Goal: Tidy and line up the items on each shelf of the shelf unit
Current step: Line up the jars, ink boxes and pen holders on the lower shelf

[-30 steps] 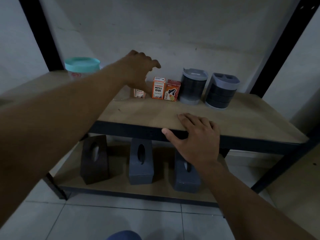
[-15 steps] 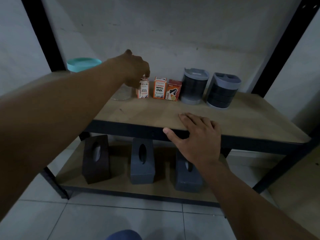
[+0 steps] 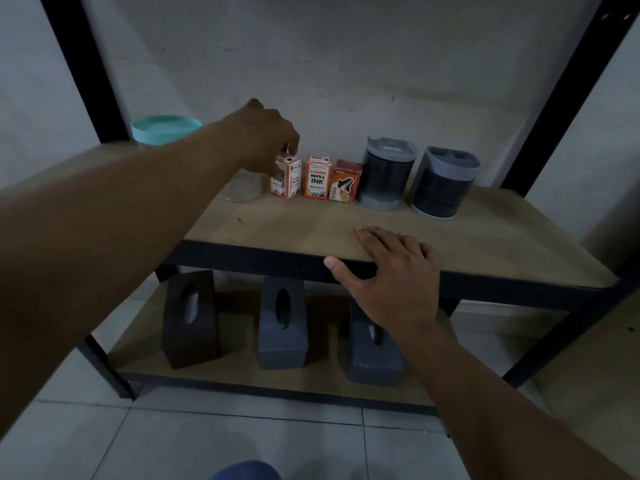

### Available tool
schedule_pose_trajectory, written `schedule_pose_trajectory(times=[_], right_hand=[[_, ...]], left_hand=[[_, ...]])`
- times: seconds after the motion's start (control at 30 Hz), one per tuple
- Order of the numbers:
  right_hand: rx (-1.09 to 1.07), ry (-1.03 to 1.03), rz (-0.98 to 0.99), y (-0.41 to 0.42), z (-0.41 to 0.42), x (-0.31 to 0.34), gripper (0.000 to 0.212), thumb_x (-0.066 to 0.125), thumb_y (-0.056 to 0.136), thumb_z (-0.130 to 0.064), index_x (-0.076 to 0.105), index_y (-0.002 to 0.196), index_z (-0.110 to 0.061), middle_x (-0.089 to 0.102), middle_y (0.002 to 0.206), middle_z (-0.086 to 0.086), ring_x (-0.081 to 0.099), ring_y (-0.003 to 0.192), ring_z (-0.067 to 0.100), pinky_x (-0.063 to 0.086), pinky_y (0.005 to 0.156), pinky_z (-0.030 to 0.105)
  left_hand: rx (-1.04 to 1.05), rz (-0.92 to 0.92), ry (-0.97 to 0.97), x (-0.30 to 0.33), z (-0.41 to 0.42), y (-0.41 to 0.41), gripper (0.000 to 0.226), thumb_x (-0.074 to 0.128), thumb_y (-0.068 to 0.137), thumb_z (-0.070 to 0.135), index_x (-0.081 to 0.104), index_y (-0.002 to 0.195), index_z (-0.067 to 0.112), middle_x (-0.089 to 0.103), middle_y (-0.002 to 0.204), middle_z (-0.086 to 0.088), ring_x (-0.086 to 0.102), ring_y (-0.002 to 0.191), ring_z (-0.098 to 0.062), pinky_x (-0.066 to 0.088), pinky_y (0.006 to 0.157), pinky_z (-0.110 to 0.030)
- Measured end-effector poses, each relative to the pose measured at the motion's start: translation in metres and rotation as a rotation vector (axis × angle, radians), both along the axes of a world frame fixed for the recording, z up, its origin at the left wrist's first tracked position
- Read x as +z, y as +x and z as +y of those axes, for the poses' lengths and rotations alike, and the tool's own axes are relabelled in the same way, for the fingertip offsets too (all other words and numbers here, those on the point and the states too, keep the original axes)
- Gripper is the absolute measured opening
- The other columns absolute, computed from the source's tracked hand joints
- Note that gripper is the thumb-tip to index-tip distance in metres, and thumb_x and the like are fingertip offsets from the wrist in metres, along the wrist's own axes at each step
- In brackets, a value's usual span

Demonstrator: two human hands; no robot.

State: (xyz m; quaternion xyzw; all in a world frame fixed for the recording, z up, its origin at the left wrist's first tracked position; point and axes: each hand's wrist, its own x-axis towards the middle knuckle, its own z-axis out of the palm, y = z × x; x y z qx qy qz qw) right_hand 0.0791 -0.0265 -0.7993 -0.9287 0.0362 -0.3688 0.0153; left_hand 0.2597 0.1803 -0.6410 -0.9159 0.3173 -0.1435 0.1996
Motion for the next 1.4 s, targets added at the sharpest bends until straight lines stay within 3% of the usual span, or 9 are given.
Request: schedule_pose_trajectory(times=[0.2, 0.57, 0.63, 0.77, 0.87, 1.0, 1.13, 1.3, 1.4], right_hand=[[0.006, 0.004, 0.006, 0.000, 0.000, 0.000, 0.076, 0.038, 0.085, -0.088, 0.068, 0.126, -0.031, 0.067, 0.131, -0.009, 0.059, 0.116, 0.021, 0.040, 0.097, 0.044], [0.000, 0.012, 0.016, -0.001, 0.000, 0.001, 0.076, 0.038, 0.085, -0.088, 0.068, 0.126, -0.032, 0.067, 0.131, -0.009, 0.059, 0.116, 0.020, 0.040, 0.097, 0.043], [-0.003, 0.005, 0.036, -0.001, 0.001, 0.002, 0.077, 0.035, 0.086, -0.089, 0.067, 0.127, -0.032, 0.066, 0.132, -0.010, 0.058, 0.117, 0.020, 0.038, 0.097, 0.042], [-0.007, -0.010, 0.060, -0.002, 0.001, 0.003, 0.079, 0.033, 0.087, -0.088, 0.066, 0.130, -0.032, 0.065, 0.135, -0.009, 0.057, 0.120, 0.021, 0.037, 0.099, 0.042], [-0.007, -0.010, 0.073, -0.003, 0.001, 0.004, 0.078, 0.033, 0.087, -0.088, 0.065, 0.131, -0.032, 0.064, 0.136, -0.008, 0.056, 0.121, 0.021, 0.037, 0.099, 0.043], [0.007, -0.020, 0.099, -0.005, 0.007, 0.009, 0.075, 0.034, 0.089, -0.083, 0.064, 0.131, -0.028, 0.064, 0.135, -0.005, 0.056, 0.120, 0.024, 0.038, 0.097, 0.044], [0.062, -0.037, 0.162, -0.004, 0.026, 0.015, 0.071, 0.034, 0.093, -0.075, 0.061, 0.133, -0.024, 0.060, 0.138, -0.001, 0.052, 0.123, 0.025, 0.037, 0.100, 0.044], [0.181, -0.061, 0.207, 0.006, 0.076, 0.019, 0.077, 0.028, 0.091, -0.080, 0.053, 0.138, -0.025, 0.056, 0.142, -0.001, 0.049, 0.126, 0.023, 0.037, 0.104, 0.043], [0.165, -0.060, 0.215, 0.012, 0.099, 0.014, 0.079, 0.027, 0.090, -0.083, 0.049, 0.141, -0.027, 0.052, 0.144, 0.000, 0.047, 0.128, 0.025, 0.035, 0.105, 0.046]], left_hand=[[0.013, -0.031, -0.042, -0.003, -0.002, -0.002, 0.052, 0.072, 0.084, 0.056, 0.065, 0.125, 0.025, 0.066, 0.124, 0.001, 0.057, 0.117, -0.023, 0.038, 0.101, -0.043], [0.005, -0.106, -0.121, -0.016, 0.001, -0.006, 0.048, 0.067, 0.087, 0.056, 0.068, 0.125, 0.027, 0.069, 0.121, -0.001, 0.058, 0.116, -0.024, 0.034, 0.102, -0.043], [-0.001, -0.097, -0.158, -0.018, 0.004, -0.008, 0.055, 0.068, 0.085, 0.058, 0.064, 0.130, 0.025, 0.067, 0.127, -0.003, 0.056, 0.120, -0.025, 0.033, 0.103, -0.043], [-0.068, -0.049, -0.405, -0.011, 0.022, -0.014, 0.069, 0.070, 0.082, 0.055, 0.054, 0.141, 0.025, 0.059, 0.138, -0.009, 0.050, 0.128, -0.031, 0.031, 0.107, -0.047], [-0.063, -0.004, -0.597, 0.000, 0.049, -0.021, 0.072, 0.055, 0.075, 0.056, 0.055, 0.139, 0.025, 0.061, 0.133, -0.008, 0.054, 0.125, -0.031, 0.032, 0.106, -0.046], [0.055, 0.087, -0.510, 0.004, 0.082, -0.033, 0.081, 0.054, 0.073, 0.061, 0.049, 0.145, 0.023, 0.056, 0.141, -0.007, 0.050, 0.130, -0.030, 0.028, 0.110, -0.046], [0.101, 0.093, -0.422, -0.002, 0.100, -0.031, 0.073, 0.070, 0.083, 0.046, 0.045, 0.147, 0.022, 0.052, 0.144, -0.009, 0.049, 0.131, -0.032, 0.030, 0.110, -0.048], [0.104, 0.086, -0.386, -0.009, 0.110, -0.027, 0.065, 0.066, 0.089, 0.030, 0.042, 0.149, 0.022, 0.047, 0.148, -0.008, 0.047, 0.132, -0.031, 0.030, 0.110, -0.046], [0.077, 0.047, -0.397, -0.013, 0.113, -0.024, 0.058, 0.064, 0.094, 0.034, 0.045, 0.148, 0.023, 0.048, 0.147, -0.009, 0.046, 0.132, -0.032, 0.031, 0.109, -0.048]])
